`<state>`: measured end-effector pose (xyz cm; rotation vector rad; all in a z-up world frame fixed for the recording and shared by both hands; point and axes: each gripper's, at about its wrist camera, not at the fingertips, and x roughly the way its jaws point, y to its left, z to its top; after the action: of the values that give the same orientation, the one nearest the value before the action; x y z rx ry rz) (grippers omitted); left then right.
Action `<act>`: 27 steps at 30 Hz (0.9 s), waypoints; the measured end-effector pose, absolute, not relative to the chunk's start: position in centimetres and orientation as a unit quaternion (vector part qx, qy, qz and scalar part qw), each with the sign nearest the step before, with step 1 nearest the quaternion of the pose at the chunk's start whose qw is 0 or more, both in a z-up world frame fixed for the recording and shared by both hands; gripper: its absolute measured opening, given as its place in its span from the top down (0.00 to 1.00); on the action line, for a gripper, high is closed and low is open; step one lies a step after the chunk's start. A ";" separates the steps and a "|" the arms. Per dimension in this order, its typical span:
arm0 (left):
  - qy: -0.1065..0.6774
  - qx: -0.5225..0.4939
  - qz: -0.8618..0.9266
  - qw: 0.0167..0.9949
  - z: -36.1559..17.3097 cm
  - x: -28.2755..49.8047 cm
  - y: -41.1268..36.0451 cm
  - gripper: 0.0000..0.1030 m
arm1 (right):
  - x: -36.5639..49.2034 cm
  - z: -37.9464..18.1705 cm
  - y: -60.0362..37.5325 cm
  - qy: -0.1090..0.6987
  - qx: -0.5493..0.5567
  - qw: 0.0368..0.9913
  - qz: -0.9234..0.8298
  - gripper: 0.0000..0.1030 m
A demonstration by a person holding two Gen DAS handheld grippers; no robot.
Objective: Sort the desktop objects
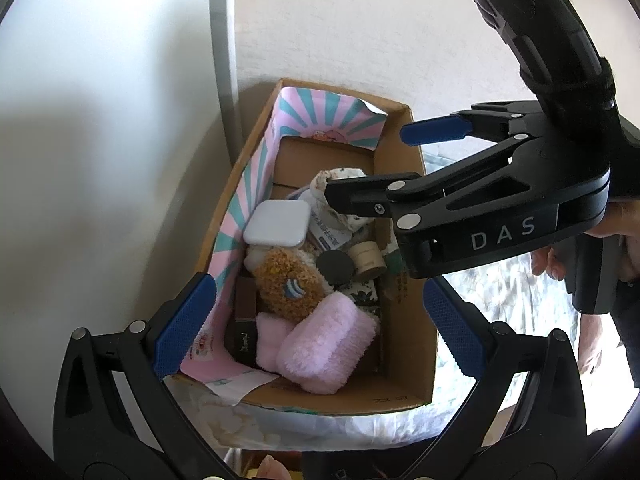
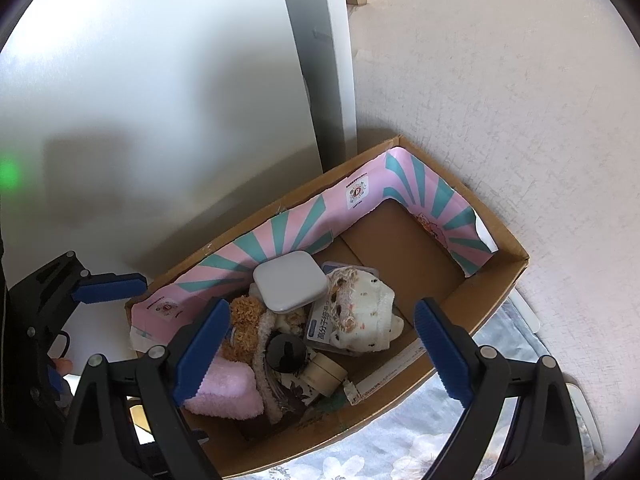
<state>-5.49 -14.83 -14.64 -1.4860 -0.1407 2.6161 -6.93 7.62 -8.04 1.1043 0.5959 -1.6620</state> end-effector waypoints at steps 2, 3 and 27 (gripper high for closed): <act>-0.046 -0.492 0.867 0.064 -14.5 -5.5 -14.9 0.00 | -6.9 -8.0 7.6 0.247 0.458 0.507 -0.687 0.10; -0.045 -0.492 0.867 0.064 -14.5 -5.5 -14.9 0.00 | -6.9 -8.0 7.6 0.248 0.457 0.507 -0.687 0.10; -0.042 -0.490 0.869 0.057 -14.2 -5.2 -15.0 0.00 | -7.0 -7.8 8.1 0.250 0.455 0.506 -0.689 0.10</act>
<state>-5.24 -15.01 -14.19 -1.4854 -0.1272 2.6341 -6.95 8.07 -7.82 1.0972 0.6038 -1.6616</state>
